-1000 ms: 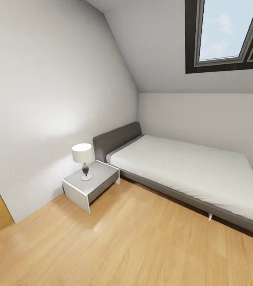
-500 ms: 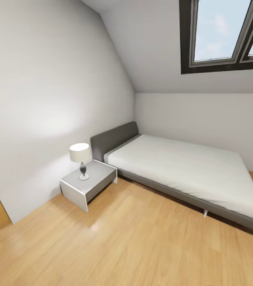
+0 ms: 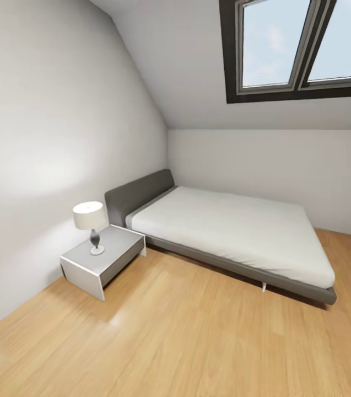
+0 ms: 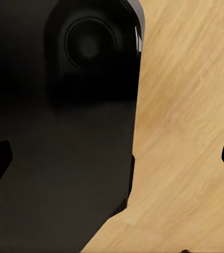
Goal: Attach the digital camera to the camera tripod in the bedroom.
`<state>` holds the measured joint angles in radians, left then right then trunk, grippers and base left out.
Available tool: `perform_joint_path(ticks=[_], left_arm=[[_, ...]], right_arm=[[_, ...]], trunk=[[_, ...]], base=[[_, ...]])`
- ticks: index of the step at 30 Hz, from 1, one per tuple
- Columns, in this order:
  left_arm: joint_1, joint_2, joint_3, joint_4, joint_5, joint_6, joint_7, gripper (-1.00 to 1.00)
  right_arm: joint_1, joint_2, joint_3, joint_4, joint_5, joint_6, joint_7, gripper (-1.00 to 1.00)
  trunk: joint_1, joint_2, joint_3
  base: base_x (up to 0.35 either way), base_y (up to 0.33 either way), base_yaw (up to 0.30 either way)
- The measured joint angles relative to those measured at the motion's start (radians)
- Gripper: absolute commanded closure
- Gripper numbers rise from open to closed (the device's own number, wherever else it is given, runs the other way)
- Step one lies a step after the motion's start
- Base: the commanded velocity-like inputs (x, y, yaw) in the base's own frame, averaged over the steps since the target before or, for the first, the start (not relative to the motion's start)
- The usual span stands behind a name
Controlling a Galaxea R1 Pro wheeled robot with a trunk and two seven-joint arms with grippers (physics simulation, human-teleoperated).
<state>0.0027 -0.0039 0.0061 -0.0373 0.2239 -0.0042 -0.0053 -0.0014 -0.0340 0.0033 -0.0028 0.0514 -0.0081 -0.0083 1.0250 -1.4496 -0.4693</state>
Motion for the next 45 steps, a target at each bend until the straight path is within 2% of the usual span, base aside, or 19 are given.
perform_joint_path(ticks=[7,28,45], left_arm=[[0.0,-0.001,-0.001,0.0,0.003,0.0,0.0,-1.0],[0.0,-0.001,-0.003,0.0,0.003,0.0,0.0,-1.0],[0.0,-0.001,-0.002,0.0,0.002,0.0,0.0,-1.0]], right_arm=[[0.0,-0.001,0.0,0.0,0.0,0.0,0.0,-1.0],[0.0,-0.001,0.001,0.0,0.0,0.0,0.0,-1.0],[0.0,-0.001,0.001,0.0,0.0,0.0,0.0,-1.0]], trunk=[[0.0,0.0,0.0],[0.0,0.0,0.0],[0.0,0.0,0.0]], base=[[0.0,0.115,-0.247],[0.018,0.294,-0.247],[0.002,0.031,-0.247]])
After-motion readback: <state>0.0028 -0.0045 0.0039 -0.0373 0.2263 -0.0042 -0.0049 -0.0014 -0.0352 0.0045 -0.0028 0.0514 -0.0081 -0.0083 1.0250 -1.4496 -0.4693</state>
